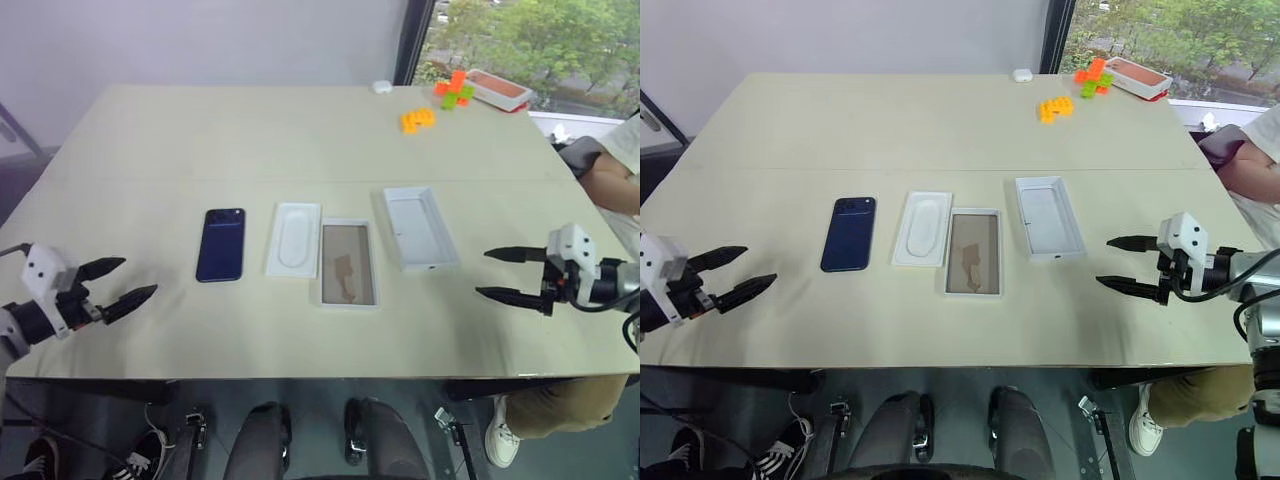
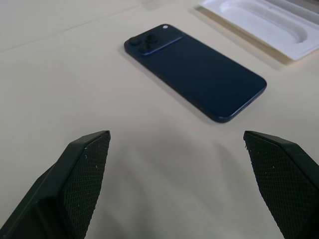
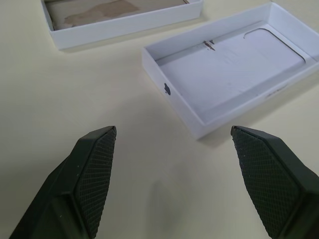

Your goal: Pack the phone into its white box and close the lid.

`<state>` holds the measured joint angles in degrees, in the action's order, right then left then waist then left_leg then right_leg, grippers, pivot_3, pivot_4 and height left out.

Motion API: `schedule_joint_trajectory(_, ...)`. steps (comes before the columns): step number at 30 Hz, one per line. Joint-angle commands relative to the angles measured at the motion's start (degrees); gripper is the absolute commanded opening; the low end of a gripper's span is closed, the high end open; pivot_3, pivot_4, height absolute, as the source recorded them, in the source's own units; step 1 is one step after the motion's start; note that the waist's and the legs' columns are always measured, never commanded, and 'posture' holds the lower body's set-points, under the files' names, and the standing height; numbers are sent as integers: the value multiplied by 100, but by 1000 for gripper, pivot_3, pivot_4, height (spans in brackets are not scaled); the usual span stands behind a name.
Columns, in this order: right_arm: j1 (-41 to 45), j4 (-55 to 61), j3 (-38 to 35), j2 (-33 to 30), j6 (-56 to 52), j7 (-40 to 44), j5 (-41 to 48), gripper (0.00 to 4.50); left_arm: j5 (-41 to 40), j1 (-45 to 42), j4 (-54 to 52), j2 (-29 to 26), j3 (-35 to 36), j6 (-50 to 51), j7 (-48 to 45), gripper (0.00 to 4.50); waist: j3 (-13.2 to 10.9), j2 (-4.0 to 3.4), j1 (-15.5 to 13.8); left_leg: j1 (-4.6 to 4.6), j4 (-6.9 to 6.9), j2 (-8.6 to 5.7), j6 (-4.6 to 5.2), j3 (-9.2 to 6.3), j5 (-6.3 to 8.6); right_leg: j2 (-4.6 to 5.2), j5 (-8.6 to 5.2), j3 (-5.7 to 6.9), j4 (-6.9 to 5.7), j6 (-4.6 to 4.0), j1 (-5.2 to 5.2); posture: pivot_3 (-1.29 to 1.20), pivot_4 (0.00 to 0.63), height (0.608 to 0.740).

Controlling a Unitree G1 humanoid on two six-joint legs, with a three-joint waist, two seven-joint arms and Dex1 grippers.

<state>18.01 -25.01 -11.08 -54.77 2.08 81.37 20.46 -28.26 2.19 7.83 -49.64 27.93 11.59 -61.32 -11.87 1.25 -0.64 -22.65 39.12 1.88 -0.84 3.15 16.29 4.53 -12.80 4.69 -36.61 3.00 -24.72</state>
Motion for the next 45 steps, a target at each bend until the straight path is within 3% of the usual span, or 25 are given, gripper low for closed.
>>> schedule_joint_trajectory(1,76,0,-181,-113,92,6,50,3850,-106,-54,-106,-75,215,-47,-26,4500,0,0,-1,2,0,0,0,0,0,0,0,0,0,0,2,0,150,740)
schedule_joint_trajectory(17,364,-39,-45,2,32,1,27,3850,-281,-264,-667,-96,94,648,179,4500,0,0,0,2,0,0,0,0,0,0,2,-1,1,4,3,0,150,740)
schedule_joint_trajectory(22,440,-54,-8,8,-33,-13,33,3850,-300,-375,-709,-279,-89,1153,141,4500,0,-1,1,2,-1,0,0,1,0,-1,2,-1,1,5,3,0,150,740)
schedule_joint_trajectory(26,541,-9,34,39,-118,-55,45,3850,-473,-580,-669,-633,-357,2156,59,4500,0,0,4,3,0,0,0,0,0,-3,2,-1,0,4,4,0,150,740)
schedule_joint_trajectory(37,806,182,85,177,-391,-302,72,3850,-652,-1103,-915,-347,-300,2572,617,4500,-1,-2,6,2,0,0,0,-1,0,-2,3,-1,0,6,4,0,150,740)
schedule_joint_trajectory(40,1030,503,279,112,-1597,-178,361,3850,-800,-1442,-1358,-163,-432,3017,1107,4500,-1,-2,6,4,2,-1,-1,-2,-1,-1,4,-4,-6,6,4,0,150,740)
schedule_joint_trajectory(45,1226,1111,387,331,-1945,-433,383,3850,-1366,-2119,-2161,333,-721,4325,2078,4500,-1,-2,-10,3,3,-4,-2,-11,-1,0,4,-4,-9,10,8,0,150,740)
